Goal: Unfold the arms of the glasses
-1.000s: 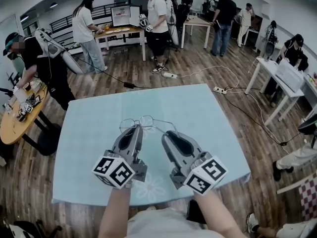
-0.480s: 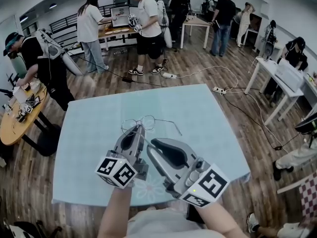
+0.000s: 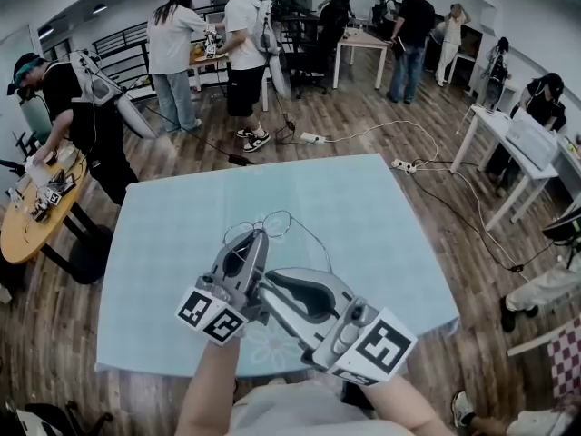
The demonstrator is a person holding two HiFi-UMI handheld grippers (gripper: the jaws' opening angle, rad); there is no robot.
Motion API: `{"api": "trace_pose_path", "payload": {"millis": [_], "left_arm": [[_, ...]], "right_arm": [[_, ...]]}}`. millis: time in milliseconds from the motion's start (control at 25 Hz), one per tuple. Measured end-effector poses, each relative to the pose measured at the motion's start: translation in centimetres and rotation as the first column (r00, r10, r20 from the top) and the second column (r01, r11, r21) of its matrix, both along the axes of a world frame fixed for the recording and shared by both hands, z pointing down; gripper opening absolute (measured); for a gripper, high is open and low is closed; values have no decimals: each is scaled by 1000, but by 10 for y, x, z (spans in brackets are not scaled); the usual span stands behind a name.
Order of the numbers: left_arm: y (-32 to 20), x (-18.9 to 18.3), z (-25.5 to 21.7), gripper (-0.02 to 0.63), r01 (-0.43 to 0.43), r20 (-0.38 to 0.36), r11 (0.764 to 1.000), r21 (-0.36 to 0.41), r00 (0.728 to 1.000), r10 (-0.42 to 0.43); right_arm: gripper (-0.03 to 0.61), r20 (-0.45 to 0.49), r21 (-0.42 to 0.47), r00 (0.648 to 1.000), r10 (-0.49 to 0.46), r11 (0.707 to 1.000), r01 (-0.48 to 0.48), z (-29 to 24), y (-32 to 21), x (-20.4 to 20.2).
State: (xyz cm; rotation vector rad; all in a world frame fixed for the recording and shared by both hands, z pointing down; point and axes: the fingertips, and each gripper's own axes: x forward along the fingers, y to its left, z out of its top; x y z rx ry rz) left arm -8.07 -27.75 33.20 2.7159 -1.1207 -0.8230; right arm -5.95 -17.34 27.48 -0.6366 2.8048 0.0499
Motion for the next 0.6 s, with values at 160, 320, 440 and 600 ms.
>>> {"api": "trace_pose_path", "payload": {"millis": [160, 320, 440, 600], "left_arm": [[2, 0, -9, 9, -18, -22, 998, 55, 1000, 19], [8, -9, -18, 9, -23, -41, 992, 121, 999, 28], [13, -12, -24, 9, -14, -24, 988, 155, 1000, 18], [20, -18, -30, 9, -18, -7, 982, 187, 1000, 19]], "right_arm": [[80, 4, -21, 1000, -24, 999, 24, 6, 5, 3], [117, 13, -12, 998, -60, 998, 60, 7, 16, 7], [118, 11, -1, 994, -110, 994, 110, 12, 31, 19], [118, -73, -38, 987, -143, 989, 141, 42, 36, 34]]}}
